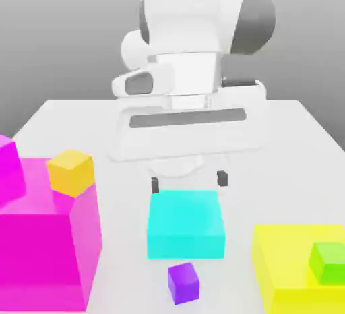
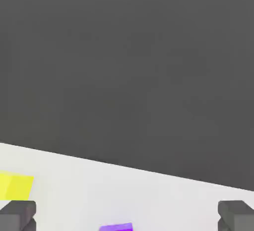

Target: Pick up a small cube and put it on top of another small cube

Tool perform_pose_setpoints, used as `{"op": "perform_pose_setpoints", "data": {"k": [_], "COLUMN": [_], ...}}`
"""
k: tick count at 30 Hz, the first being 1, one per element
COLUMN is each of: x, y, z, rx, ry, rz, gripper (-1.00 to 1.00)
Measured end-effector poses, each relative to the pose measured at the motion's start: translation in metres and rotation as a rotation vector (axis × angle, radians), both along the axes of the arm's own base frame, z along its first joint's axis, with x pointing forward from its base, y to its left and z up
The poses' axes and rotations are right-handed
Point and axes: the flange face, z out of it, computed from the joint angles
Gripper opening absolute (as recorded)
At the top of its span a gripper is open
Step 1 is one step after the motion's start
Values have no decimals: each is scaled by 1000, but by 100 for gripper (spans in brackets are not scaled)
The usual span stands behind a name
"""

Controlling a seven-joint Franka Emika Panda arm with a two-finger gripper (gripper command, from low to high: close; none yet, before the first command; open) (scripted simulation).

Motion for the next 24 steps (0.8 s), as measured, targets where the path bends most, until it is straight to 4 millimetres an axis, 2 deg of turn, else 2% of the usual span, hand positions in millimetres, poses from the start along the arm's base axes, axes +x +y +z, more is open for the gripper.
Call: {"op": "perform_pose_setpoints", "data": {"k": [6, 11, 12, 19, 24], "x": [-28, -33, -34, -34, -34], "y": [1, 0, 0, 0, 0], "z": [-113, -177, -189, -192, -142], "rx": [-39, -46, -46, -46, -46], "ry": [170, 197, 197, 198, 198], "rz": [63, 73, 73, 73, 73], "gripper": [0, 0, -100, -100, -100]}}
